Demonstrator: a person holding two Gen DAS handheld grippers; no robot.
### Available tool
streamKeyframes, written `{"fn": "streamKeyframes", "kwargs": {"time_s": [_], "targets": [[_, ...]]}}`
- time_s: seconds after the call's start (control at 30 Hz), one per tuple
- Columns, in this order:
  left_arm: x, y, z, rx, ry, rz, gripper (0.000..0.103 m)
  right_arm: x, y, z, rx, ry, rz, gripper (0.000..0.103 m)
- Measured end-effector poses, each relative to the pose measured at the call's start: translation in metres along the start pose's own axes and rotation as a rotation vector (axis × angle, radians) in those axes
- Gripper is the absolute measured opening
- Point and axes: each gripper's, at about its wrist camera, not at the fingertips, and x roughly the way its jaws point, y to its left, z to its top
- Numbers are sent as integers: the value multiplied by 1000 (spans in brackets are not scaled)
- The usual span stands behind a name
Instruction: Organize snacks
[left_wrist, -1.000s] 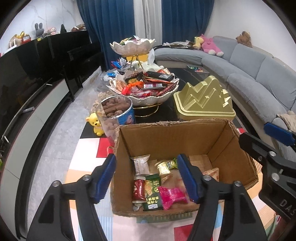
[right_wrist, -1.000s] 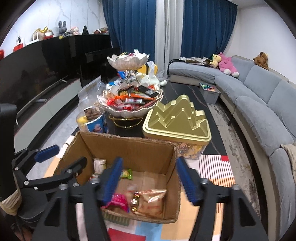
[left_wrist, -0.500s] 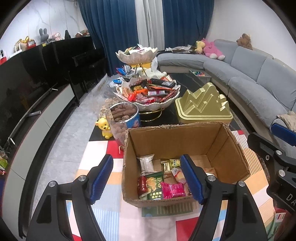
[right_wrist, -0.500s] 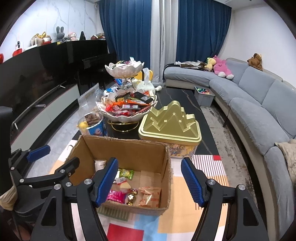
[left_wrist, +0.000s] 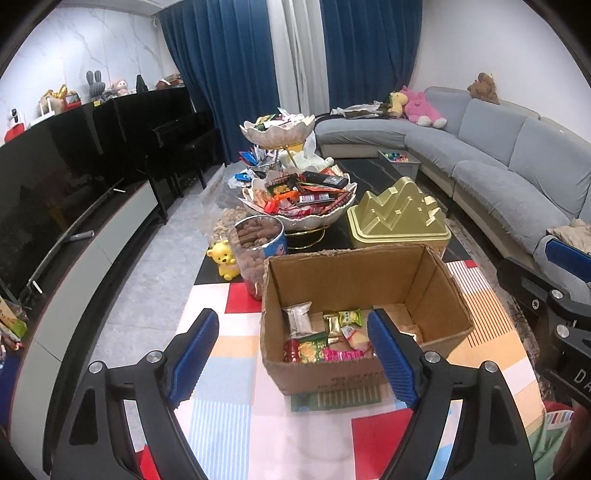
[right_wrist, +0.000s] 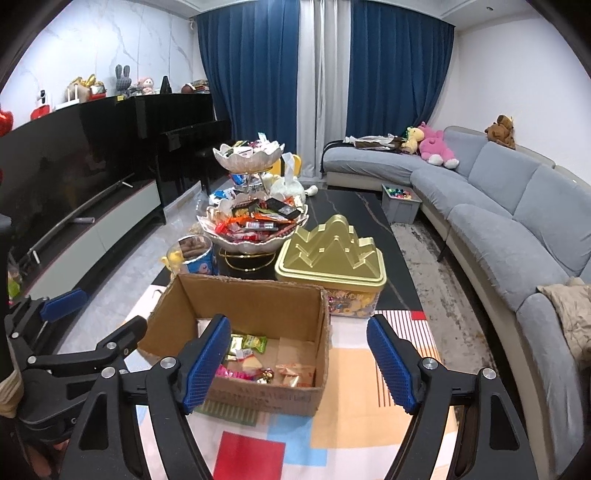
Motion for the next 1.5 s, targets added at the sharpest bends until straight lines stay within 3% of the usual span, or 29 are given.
{"fn": "streamKeyframes", "kwargs": {"time_s": [0.6, 1.23, 1.5], "targets": [[-68, -5, -40, 0, -27, 8, 85, -75, 4, -34, -9, -62, -12, 77], [-112, -16, -103, -19, -2, -22, 85, -130, -9, -90, 20, -47, -35, 77], [-137, -16, -127, -22, -26, -7, 86, -151, -5, -121, 14, -41, -29, 77]]}}
